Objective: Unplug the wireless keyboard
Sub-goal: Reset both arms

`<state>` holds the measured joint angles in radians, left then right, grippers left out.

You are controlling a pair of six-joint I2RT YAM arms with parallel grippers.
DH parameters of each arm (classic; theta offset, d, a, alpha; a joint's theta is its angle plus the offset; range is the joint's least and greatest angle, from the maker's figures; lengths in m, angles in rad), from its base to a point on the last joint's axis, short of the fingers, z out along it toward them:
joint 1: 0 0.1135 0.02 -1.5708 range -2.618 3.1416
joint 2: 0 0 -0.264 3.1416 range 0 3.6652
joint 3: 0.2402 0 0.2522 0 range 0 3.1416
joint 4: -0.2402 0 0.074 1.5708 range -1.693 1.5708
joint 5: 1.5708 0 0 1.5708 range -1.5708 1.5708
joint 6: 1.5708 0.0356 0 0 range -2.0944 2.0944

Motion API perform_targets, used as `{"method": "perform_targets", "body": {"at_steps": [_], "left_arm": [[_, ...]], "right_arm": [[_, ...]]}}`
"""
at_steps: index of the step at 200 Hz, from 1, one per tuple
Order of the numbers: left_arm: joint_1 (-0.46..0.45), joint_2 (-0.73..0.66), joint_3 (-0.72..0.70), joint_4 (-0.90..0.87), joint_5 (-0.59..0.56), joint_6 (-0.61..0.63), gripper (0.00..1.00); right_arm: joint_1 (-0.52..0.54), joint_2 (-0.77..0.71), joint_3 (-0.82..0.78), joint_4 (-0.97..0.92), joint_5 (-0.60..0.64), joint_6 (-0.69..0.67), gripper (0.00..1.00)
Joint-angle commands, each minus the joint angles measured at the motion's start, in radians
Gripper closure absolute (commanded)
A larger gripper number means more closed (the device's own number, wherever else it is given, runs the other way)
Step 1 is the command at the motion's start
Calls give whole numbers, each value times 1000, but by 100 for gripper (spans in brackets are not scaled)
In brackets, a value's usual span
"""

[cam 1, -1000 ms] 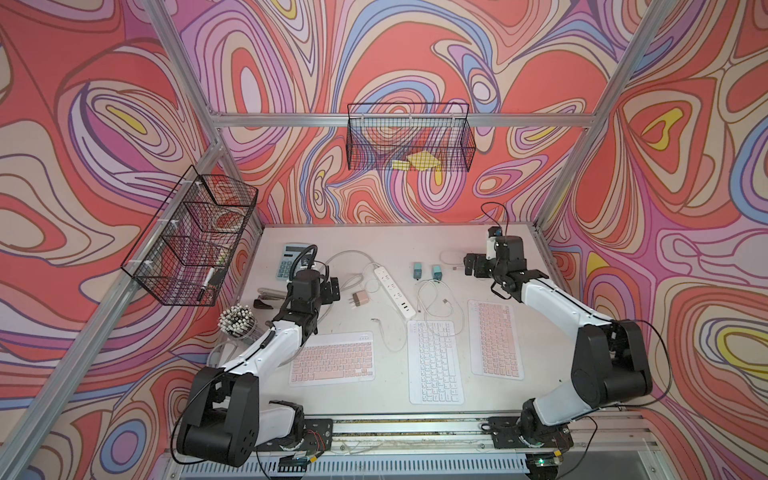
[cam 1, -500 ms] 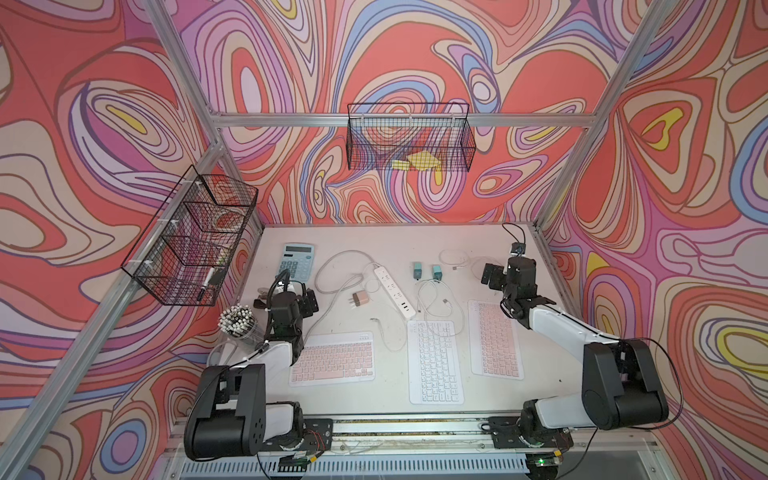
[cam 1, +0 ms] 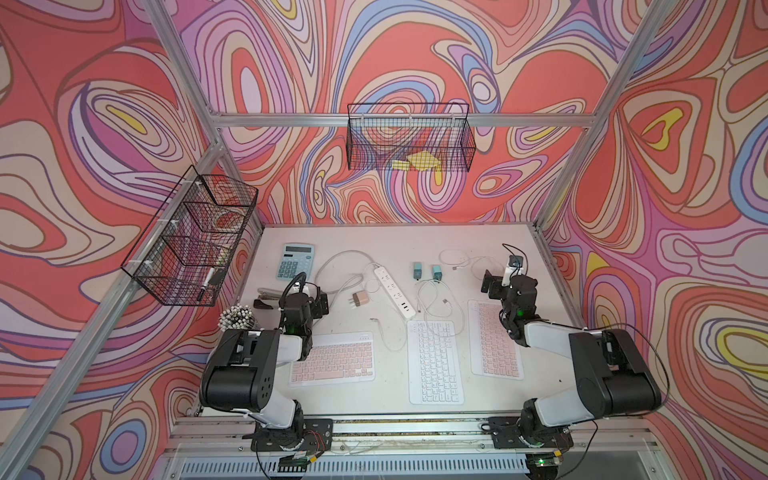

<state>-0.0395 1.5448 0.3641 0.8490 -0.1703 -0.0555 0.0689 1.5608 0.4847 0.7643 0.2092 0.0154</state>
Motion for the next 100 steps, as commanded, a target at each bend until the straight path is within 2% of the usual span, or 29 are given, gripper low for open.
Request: {"method": "perform_targets", "body": {"at_steps": [1, 12, 19, 28, 36, 100], "left_arm": [[2, -3, 11, 44, -18, 14, 1], [1, 2, 4, 67, -22, 19, 1], [1, -13, 9, 30, -20, 15, 1], [1, -8, 6, 44, -21, 15, 1], [1, 1, -2, 81, -21, 19, 1], [1, -2, 6, 55, -14, 17, 1]], "right_arm": [[-11, 174, -95, 407, 8, -14, 2], [-50, 125, -34, 177, 3, 62, 2], [-61, 148, -31, 237, -7, 49, 2], [-61, 129, -29, 189, -19, 55, 2], [-61, 141, -35, 232, -13, 47, 2], [-61, 136, -36, 224, -11, 49, 2]]}}
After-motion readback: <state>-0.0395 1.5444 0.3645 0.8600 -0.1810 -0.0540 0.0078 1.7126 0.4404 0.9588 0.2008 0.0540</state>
